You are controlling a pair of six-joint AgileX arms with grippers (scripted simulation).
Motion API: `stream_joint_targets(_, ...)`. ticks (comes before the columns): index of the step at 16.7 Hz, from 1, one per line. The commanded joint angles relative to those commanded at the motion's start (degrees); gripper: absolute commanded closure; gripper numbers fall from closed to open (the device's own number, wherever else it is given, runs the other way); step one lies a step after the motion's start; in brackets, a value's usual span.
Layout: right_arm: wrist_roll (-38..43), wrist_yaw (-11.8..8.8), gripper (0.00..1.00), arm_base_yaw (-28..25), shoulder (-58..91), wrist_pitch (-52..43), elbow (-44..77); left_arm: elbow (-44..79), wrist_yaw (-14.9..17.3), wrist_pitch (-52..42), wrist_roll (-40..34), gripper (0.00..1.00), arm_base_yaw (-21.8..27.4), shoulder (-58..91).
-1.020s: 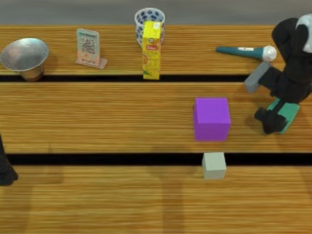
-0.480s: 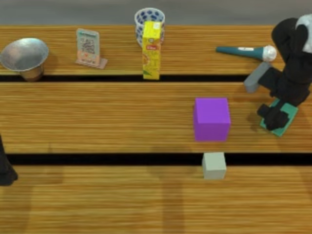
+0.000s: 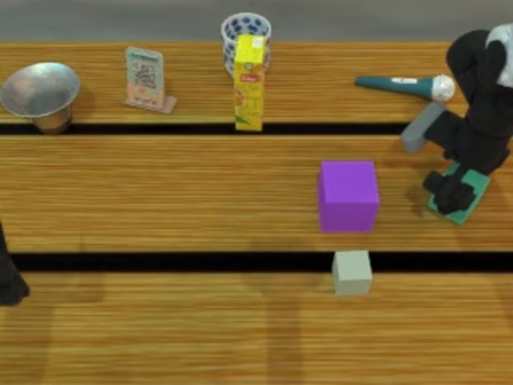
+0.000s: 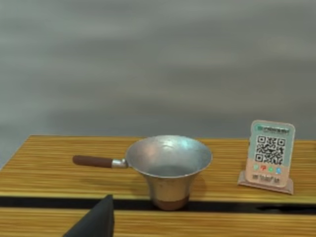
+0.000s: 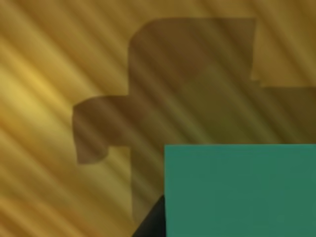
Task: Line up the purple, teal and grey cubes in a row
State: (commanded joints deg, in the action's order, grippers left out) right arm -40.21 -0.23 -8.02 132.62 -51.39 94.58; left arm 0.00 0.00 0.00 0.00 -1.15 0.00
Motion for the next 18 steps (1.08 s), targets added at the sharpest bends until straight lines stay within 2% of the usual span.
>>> stream_joint_targets(3, -0.2, 0.0, 1.00, -0.2, -0.8, -2.4, 1.8, 0.0, 0.0, 0.0, 0.0, 0.00, 0.0, 0.0)
stream_joint_targets(8, -0.1, 0.0, 1.00, -0.5, -4.4, -12.2, 7.5, 0.0, 0.0, 0.0, 0.0, 0.00, 0.0, 0.0)
stream_joint_targets(14, -0.1, -0.1, 1.00, -0.3, -4.8, -13.0, 8.0, 0.0, 0.0, 0.0, 0.0, 0.00, 0.0, 0.0)
stream_joint_targets(16, -0.5, -0.1, 1.00, -2.4, -5.0, -13.1, 8.0, 0.0, 0.0, 0.0, 0.0, 0.00, 0.0, 0.0)
stream_joint_targets(18, -1.2, -0.1, 1.00, -6.7, -5.4, -13.4, 7.9, 0.0, 0.0, 0.0, 0.0, 0.00, 0.0, 0.0)
